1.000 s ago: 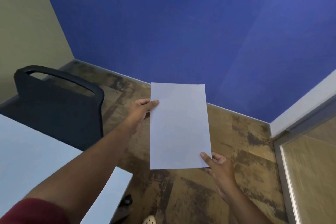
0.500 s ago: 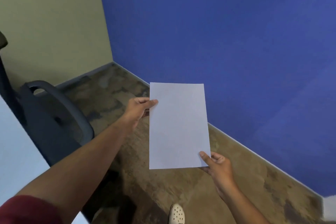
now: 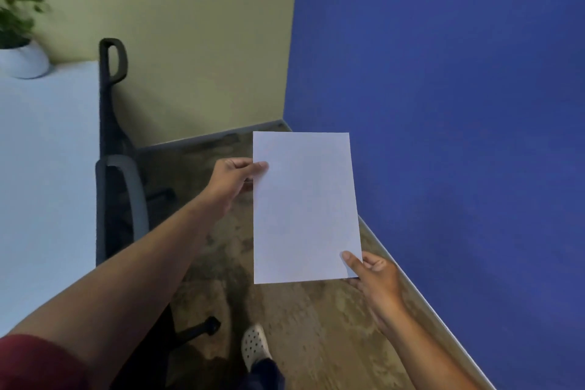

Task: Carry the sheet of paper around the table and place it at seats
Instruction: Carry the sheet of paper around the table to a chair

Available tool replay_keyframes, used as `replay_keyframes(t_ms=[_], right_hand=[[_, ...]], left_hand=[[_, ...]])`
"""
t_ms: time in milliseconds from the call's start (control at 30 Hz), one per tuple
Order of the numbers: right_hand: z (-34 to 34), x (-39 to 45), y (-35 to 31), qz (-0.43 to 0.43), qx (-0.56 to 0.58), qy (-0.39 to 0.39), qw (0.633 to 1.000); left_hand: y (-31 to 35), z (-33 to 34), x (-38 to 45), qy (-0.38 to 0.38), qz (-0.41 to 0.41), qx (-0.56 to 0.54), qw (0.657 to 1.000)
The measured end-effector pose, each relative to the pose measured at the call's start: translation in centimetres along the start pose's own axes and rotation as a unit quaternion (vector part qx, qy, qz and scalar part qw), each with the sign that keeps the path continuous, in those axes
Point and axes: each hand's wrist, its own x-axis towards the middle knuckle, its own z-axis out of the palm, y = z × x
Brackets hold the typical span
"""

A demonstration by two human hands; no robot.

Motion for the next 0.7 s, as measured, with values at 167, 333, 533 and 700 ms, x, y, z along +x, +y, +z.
replay_keyframes(t_ms=[167, 333, 533, 700], right_hand=[[5.9, 10.3, -3.0, -0.005, -0.017, -0.056, 0.998], [12.9, 19.2, -7.0, -0.003, -0.026, -0.087, 0.996], [22.9, 29.0, -11.3, -0.010, -0.053, -0.139, 0.989], [30.2, 35.9, -14.2, -0.017, -0.063, -0.194, 0.979]], left_hand=[[1.6, -4.0, 8.8, 0.042, 0.024, -0.004, 0.999], [4.0, -8.6, 17.2, 0.082, 0.037, 0.003, 0.996], [7.9, -15.6, 25.5, 0.139, 0.042, 0.011, 0.989], [9.8, -21.0, 31.5, 0.180, 0.056, 0.016, 0.982]])
